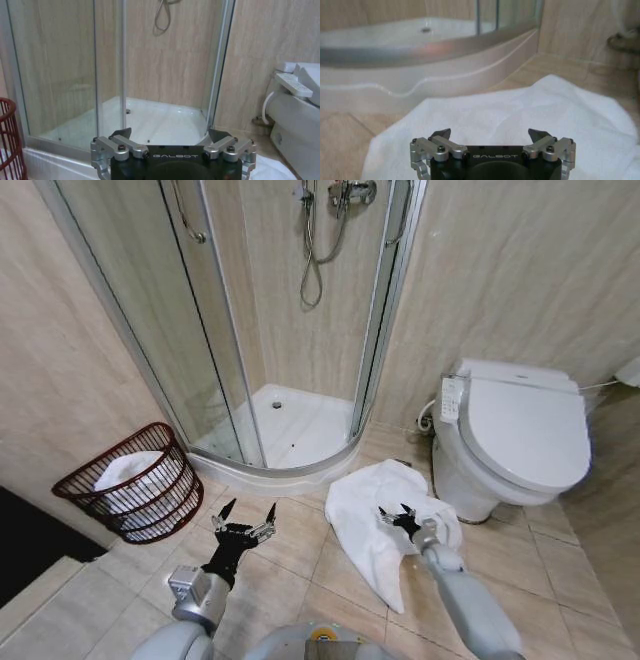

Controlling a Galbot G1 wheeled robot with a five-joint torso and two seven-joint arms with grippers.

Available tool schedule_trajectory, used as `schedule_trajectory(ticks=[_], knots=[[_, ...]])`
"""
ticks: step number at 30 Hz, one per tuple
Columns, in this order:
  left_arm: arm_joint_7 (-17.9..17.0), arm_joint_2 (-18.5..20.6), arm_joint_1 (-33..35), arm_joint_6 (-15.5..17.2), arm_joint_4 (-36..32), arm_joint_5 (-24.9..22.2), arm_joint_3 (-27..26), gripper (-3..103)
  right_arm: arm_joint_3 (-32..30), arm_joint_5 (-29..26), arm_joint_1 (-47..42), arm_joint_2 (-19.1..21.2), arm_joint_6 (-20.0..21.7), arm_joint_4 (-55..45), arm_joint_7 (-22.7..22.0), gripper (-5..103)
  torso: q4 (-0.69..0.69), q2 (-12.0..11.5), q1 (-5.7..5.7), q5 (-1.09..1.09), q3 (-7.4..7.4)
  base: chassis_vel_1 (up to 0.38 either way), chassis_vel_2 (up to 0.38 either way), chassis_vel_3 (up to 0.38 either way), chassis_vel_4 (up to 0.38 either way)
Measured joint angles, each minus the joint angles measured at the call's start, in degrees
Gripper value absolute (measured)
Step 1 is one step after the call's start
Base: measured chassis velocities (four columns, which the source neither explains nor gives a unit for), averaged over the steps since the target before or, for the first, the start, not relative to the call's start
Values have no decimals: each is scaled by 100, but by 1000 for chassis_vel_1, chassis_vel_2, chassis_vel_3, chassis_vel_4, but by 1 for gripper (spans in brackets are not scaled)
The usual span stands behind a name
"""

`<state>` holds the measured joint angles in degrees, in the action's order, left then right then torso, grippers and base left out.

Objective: Discard the used towel into the hamper.

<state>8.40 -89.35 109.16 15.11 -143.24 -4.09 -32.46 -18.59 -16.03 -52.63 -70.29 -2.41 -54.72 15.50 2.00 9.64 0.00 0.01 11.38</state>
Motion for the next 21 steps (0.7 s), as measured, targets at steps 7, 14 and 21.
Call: schedule_trajectory(ticks=[7, 14, 21], knots=[[0, -1, 0, 0, 0, 0, 0, 100, 281, 467, 495, -199, 149, 482, -326, 100, 0, 3, 0, -1, 2, 0, 0, 0, 0], [0, 0, 0, 0, 0, 0, 0, 100, 433, 579, 1085, -431, -83, 1386, -298, 100, 0, 7, 0, -2, 4, 0, 0, 0, 0], [0, -1, 0, 0, 0, 0, 0, 100, 427, 534, 1289, -664, -106, 1850, -293, 100, 1, 8, 0, -1, 5, 0, 0, 0, 0]])
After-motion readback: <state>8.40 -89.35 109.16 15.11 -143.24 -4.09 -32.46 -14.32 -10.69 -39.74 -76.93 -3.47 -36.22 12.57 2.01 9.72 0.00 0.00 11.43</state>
